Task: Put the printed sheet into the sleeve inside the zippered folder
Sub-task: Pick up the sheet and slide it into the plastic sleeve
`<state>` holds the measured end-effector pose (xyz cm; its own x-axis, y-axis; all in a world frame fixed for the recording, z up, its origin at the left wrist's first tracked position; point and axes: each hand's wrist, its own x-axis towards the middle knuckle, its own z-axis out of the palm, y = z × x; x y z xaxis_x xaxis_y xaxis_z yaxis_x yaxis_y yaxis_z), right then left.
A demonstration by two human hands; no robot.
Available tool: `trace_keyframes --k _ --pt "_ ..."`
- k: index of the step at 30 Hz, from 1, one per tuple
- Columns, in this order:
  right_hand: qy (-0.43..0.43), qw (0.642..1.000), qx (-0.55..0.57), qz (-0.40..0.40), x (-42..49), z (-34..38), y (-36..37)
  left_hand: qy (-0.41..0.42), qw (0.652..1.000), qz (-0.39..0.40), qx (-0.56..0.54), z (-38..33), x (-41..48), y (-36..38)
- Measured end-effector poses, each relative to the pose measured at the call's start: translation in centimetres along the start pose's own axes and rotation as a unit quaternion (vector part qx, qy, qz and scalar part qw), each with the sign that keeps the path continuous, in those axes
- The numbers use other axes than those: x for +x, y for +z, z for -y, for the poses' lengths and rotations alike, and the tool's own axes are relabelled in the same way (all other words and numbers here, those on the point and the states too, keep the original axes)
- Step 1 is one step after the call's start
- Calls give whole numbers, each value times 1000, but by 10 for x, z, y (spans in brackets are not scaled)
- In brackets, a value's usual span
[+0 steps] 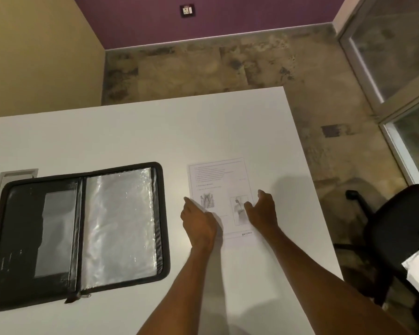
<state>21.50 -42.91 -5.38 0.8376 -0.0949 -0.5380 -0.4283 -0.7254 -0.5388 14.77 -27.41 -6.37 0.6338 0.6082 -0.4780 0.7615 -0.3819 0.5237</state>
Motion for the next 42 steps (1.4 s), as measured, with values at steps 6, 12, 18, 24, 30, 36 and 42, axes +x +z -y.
trace_keyframes --k 6,12,18,24,30,36,42 --pt "-18 1000 15 9 0 0 6 -47 998 -30 -15 -13 5 10" --pt "-20 999 25 16 -1 -4 5 -206 977 -9 -54 -26 34 -3" --pt "-20 999 21 28 -2 -3 4 -172 949 102 -245 -13 50 -19" --pt "-21 999 24 21 -1 -4 5 -121 951 115 -262 1 54 -27" --pt "-2 995 98 24 6 -5 -8 -115 911 158 -364 21 52 -45" --pt "-45 918 339 202 -1 6 -43 -49 873 253 -413 31 43 -79" --pt "-61 916 331 217 -17 18 -51 -10 860 303 -409 18 36 -103"
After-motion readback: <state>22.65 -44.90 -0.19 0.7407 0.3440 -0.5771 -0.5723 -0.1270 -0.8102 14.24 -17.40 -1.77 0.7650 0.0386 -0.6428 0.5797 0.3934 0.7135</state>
